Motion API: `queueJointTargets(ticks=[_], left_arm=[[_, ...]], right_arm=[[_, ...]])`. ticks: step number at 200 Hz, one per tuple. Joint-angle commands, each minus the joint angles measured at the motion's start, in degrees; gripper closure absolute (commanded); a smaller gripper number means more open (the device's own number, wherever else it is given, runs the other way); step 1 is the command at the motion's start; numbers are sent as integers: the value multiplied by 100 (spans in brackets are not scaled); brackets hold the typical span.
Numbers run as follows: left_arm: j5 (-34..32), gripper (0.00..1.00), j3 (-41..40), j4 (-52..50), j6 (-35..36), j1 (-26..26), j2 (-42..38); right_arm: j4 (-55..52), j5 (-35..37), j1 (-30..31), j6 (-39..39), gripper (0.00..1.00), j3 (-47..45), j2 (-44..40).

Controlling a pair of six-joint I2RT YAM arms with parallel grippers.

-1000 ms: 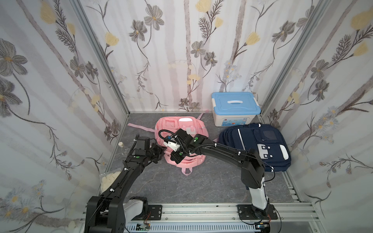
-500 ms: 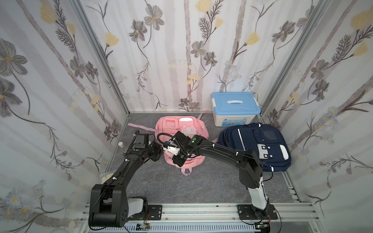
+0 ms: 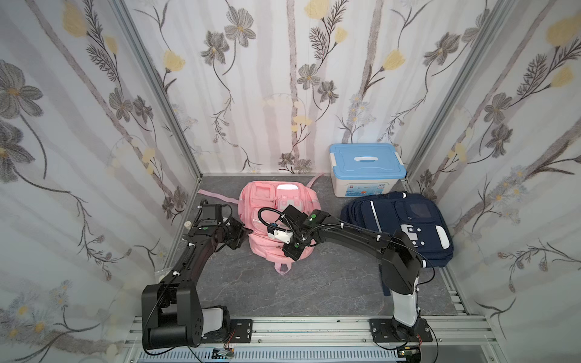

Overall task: Zip up the backpack
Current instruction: Zip the zipper on the backpack.

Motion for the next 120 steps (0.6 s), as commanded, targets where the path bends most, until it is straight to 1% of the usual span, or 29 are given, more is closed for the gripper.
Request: queueJointTargets(ticks=[1,35,65,120], left_arm=[[96,100,128,48,146,48,57],[110,100,366,-124,429,141,296],[83,100,657,-233,711,154,592],[165,100,1557,-436,1312,231,1630]], right_arm=[[-363,242,-94,-78,100,-156,-125],[-362,322,-249,-104,100,-409,-323],[-363,307,-285,-138,100,-421,-401],[-355,93,-273,21,100,-398,-479]])
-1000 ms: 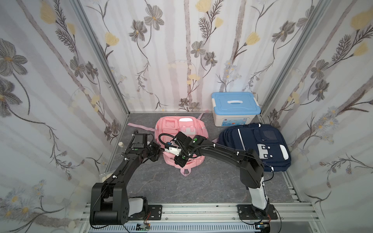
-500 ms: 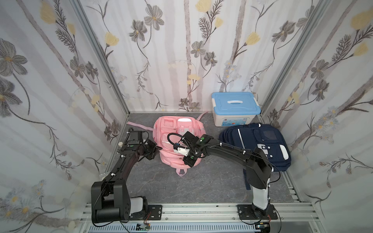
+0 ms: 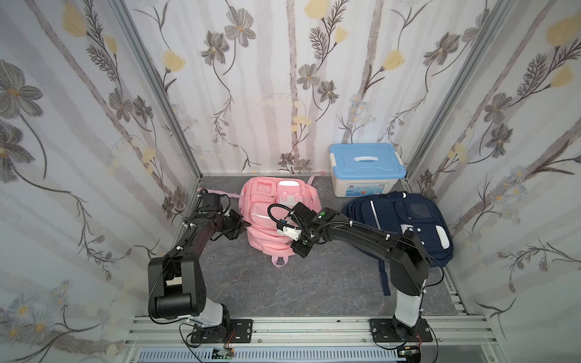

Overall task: Zip up the backpack
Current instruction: Zip the zipper on the backpack.

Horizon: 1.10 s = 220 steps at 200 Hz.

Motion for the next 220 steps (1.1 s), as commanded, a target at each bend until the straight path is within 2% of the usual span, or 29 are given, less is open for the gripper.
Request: queueJointTargets(ticks=[1,44,60,80,89,104,122,144,165,220], left_arm=[[-16,100,365,93,406,24,333],[-207,100,627,52,582,33,630],[-248,94,674,-33,598,26,629],[-326,86,733,-200,642,25,548],[-399,75,800,-353,720,25,501],[-516,66,1031,-788,950,69,420],[-610,49,1349,-1278,1132,135,189],[-546,44,1625,-1853,1145,136,-116],[-417,44,1266,-2015,769,136,-617],[-178,44,-550,-1724,-411,-3,-2231]], right_arm=[[-365,-66,7,52,100,7,-101],[-361,-55,10,106,100,-46,-249],[-325,-79,45,163,100,39,-211],[-235,-168,151,294,100,406,46],[-200,-198,218,347,100,662,200],[-190,-233,303,482,100,1098,516],[-172,-224,368,704,100,1515,781],[-147,-51,431,829,100,1791,947],[-136,28,433,936,100,1894,1020],[-17,-3,465,1117,100,2260,1299]])
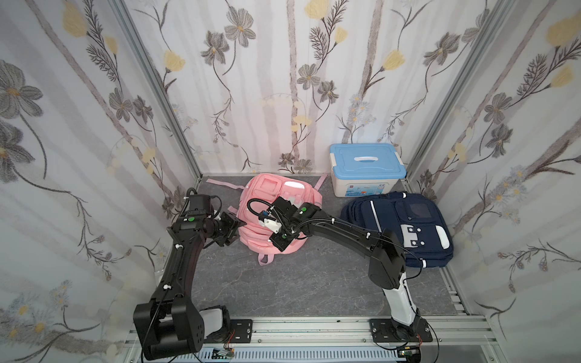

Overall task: Zip up the backpack
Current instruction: Zip the zipper on the backpack.

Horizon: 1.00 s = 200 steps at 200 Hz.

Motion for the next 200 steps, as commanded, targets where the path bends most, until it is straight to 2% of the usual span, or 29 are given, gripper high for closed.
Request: queueJointTargets(ticks=[1,27,64,148,172,200], left_arm=[[156,44,-439,-19,-625,-113,-394],[11,44,-758,358,-1193,-537,-682],[-301,43,-880,773,-1541,-1011,-453],[-607,46,-1152,1529,-1709,-1185,45],[-599,54,-1145,1580,-1696,-1243,212],[-697,76,-1150,1580,-1707,-1258,198]], right_arm=[[231,-59,36,151,100,191,79],[248,-92,85,94,100,223,128],[261,-78,126,72,100,255,124],[250,-95,221,81,100,240,62],[255,-53,221,81,100,249,56],[250,-51,225,85,100,259,80]])
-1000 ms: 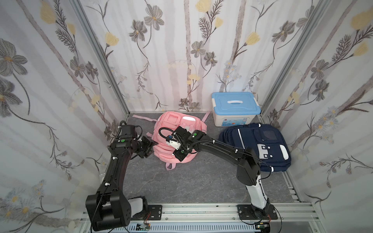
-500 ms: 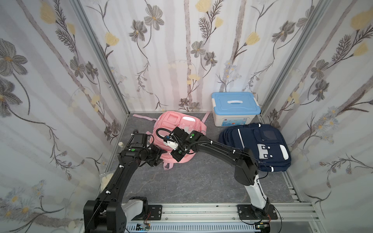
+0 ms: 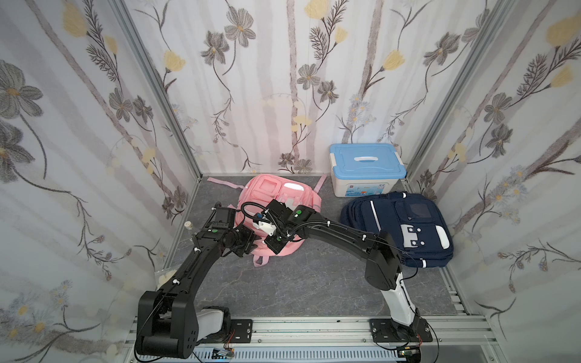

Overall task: Zip up the backpack
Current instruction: Zip the zipper on the backpack.

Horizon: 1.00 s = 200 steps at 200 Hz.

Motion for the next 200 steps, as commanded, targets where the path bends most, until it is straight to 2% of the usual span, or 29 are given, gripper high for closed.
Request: queueJointTargets(ticks=[1,22,48,121,200], left_arm=[[-174,77,3,91,-63,-9,-15],[-234,89,63,43,-27,-9,36],[-253,97,98,-24,90,9,197],[-105,100,483,-396,430,431,245],[-33,100,618,-660,572,667,135]], right_arm=[[211,-62,5,13,100,61,-49],[202,-101,3,7,100,46,-37],[158,-39,-6,-189,100,-166,-109],[26,52,-340,-624,100,-1671,-746],[-71,310,-797,-793,100,-2476,-1236]])
